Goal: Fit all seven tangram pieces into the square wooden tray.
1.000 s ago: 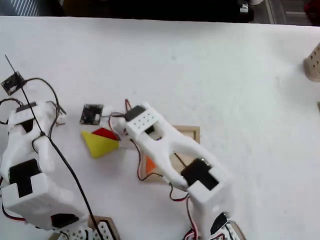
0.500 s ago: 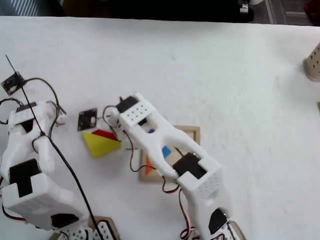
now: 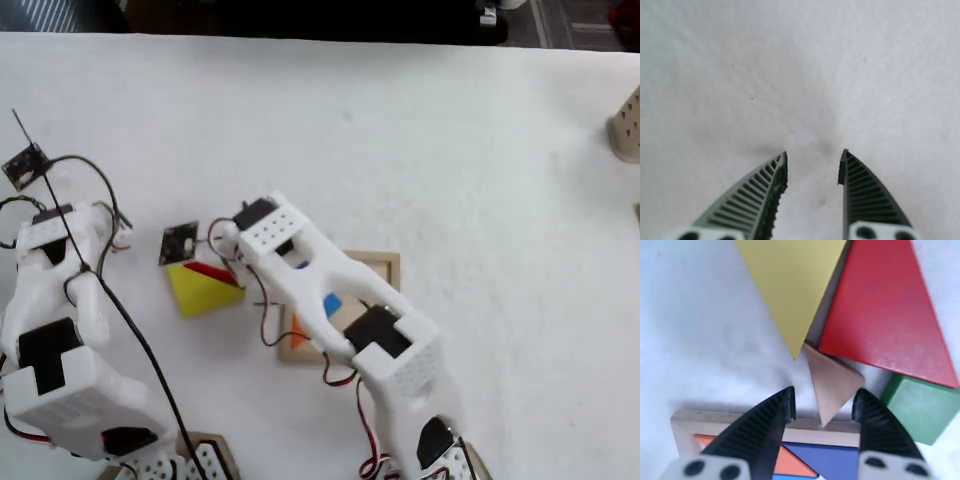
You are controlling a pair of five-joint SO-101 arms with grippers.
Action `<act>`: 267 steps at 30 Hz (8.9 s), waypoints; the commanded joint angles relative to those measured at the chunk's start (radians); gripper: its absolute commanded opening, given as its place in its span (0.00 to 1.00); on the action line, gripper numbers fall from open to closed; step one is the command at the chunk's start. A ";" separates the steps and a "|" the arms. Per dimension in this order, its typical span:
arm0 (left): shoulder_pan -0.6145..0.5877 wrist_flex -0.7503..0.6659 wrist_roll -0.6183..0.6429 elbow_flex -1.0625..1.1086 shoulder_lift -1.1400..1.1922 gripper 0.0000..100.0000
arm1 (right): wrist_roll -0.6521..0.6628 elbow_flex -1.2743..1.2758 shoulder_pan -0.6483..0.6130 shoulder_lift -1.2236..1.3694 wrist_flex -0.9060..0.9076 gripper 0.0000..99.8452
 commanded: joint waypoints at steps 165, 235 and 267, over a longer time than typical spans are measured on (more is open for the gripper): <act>1.073 -0.365 0.064 0.359 -0.364 0.02 | -1.043 0.755 1.007 -0.745 -0.392 0.02; 1.188 -0.456 0.120 0.180 -0.081 0.02 | -1.040 0.802 0.926 -0.779 -0.456 0.02; 1.294 -0.493 0.114 0.293 -0.220 0.02 | -0.999 0.815 0.895 -0.779 -0.456 0.02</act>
